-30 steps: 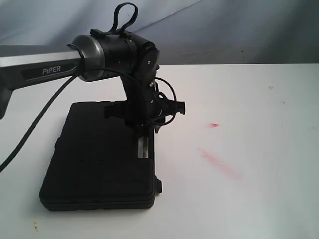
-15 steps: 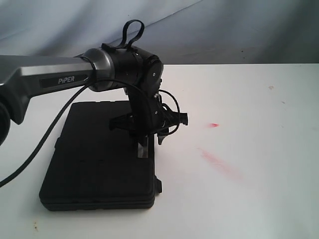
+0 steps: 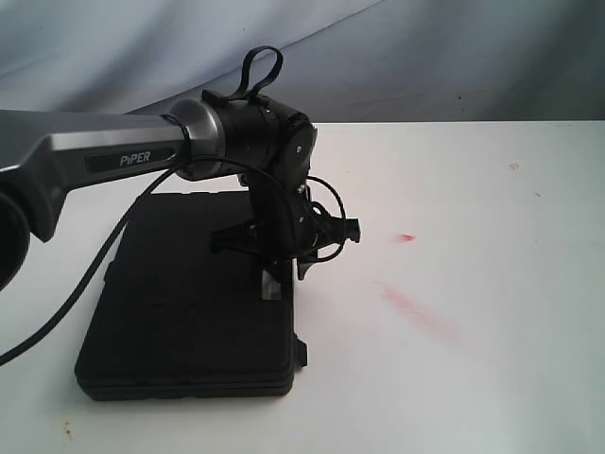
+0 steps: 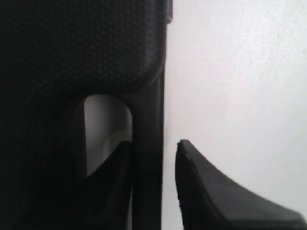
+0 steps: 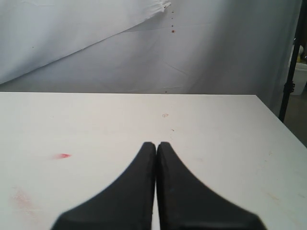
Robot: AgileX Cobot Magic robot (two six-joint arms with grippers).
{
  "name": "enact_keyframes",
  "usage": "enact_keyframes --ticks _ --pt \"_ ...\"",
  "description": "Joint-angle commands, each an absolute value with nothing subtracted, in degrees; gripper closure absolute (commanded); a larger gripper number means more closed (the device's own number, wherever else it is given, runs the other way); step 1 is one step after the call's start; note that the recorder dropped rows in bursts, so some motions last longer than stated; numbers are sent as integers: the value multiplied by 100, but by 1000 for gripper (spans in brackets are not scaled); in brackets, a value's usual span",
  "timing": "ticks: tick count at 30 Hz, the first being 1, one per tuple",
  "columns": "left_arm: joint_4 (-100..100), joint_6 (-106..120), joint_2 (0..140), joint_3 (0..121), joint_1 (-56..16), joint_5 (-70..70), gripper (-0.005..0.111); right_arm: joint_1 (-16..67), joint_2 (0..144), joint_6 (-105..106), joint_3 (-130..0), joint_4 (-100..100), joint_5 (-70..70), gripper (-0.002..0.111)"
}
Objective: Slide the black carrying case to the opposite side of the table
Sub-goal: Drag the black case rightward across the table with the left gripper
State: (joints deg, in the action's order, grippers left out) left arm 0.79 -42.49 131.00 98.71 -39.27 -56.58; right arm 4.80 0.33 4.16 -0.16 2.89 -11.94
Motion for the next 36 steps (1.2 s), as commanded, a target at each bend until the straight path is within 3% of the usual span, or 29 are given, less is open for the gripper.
enact_keyframes --ticks 1,2,18,36 --pt "0 -4325 13144 9898 -3952 -5548 103 457 0 425 0 305 -1213 108" --pt "0 -4325 13144 9898 -3952 -5548 107 457 0 425 0 305 -1213 108" --pt "-117 -4584 13176 9990 -4353 -5083 107 457 0 425 0 305 -1213 108" --pt "-116 -4633 14158 11827 -4808 -6043 107 467 0 425 0 306 -1213 108"
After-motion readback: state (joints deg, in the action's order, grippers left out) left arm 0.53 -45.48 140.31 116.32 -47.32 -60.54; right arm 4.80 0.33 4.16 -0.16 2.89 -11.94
